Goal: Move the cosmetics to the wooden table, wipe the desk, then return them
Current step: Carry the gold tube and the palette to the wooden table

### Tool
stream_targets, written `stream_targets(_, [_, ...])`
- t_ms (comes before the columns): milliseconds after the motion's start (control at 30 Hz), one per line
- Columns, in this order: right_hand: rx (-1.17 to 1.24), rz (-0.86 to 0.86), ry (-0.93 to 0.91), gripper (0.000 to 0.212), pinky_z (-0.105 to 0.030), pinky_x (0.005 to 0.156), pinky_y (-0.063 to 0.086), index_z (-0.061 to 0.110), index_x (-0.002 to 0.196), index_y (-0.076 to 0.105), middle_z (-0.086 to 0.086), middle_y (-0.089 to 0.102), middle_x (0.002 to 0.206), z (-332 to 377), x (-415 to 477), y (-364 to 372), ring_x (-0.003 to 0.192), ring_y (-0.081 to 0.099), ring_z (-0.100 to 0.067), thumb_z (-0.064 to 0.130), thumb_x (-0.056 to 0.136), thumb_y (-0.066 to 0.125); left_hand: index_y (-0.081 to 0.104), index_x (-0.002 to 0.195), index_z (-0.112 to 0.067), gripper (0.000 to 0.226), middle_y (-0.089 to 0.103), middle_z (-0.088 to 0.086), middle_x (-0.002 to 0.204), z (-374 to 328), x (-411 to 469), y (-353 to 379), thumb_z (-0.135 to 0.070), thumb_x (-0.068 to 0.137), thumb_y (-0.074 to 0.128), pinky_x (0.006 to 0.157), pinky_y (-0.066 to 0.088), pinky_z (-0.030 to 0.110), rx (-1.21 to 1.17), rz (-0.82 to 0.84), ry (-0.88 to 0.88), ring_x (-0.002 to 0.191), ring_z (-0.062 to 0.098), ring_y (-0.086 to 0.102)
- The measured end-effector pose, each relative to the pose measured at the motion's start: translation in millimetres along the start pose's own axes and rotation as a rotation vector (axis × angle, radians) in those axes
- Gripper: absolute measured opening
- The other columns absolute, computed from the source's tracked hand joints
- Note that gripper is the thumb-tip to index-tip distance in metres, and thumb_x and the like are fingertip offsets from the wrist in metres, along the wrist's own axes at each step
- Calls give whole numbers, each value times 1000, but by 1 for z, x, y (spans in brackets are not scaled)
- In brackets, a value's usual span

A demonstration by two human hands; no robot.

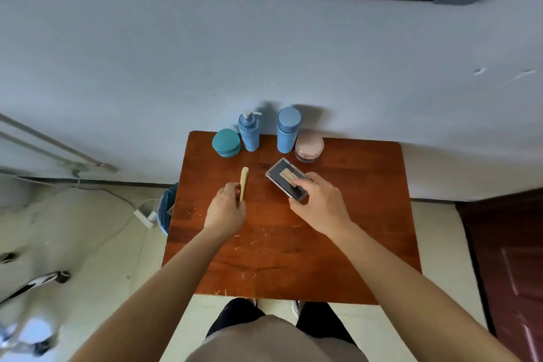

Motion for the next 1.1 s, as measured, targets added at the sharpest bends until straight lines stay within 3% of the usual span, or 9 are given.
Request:
stream_targets(367, [-10, -72, -125, 42, -36, 95, 50, 20, 125, 62, -6, 55, 125, -30, 45, 59, 114, 54, -21, 32, 86, 66, 42, 138, -17, 41, 51, 8, 127, 3, 44, 34, -22, 98, 50, 88, 50, 39, 111, -158, -105, 115, 26, 53])
stream_targets(567, [-112, 49, -75, 48, -45, 111, 36, 25, 135, 55, -14, 41, 146, -25, 35, 52, 139, 35, -31, 45, 91, 59, 42, 140, -18, 45, 47, 8, 135, -12, 30, 27, -29, 98, 50, 91, 49, 40, 183, -161, -111, 123, 25, 46])
stream_targets(733, [-21, -101, -128, 36, -38, 91, 54, 18, 120, 66, -5, 58, 128, -4, 31, -25, 123, 51, -20, 41, 96, 52, 43, 141, -19, 46, 42, 6, 145, -47, 10, -27, -34, 98, 47, 106, 40, 45, 241, -252, -13, 132, 25, 39])
stream_targets(800, [-28, -200, -151, 35, -38, 88, 54, 17, 118, 67, -3, 60, 124, 6, 31, -61, 117, 53, -18, 40, 98, 50, 42, 142, -19, 47, 38, 7, 150, -66, -1, -55, -40, 99, 42, 113, 31, 49, 294, -311, 52, 139, 27, 33])
stream_targets(967, [-150, -385, -120, 43, -42, 113, 35, 20, 137, 51, -10, 42, 148, 31, 22, -135, 138, 38, -26, 45, 103, 40, 27, 151, -29, 62, 16, 5, 162, -119, -33, -129, -57, 98, 13, 119, -2, 52, 414, -490, 273, 150, 24, 4])
stream_targets(1100, [-206, -509, 31, 57, -44, 121, 18, 25, 151, 33, -11, 18, 162, 41, -12, -177, 150, 15, -27, 54, 102, 30, 21, 154, -27, 62, 5, 5, 164, -150, -53, -169, -55, 99, 16, 118, -1, 55, 404, -568, 478, 151, 23, -3])
Point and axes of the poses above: each hand's wrist, its own x-axis towards the middle knuckle, its own y-axis out of the palm, z = x × y, the point moved 10 cm from there along x, towards the middle knuckle
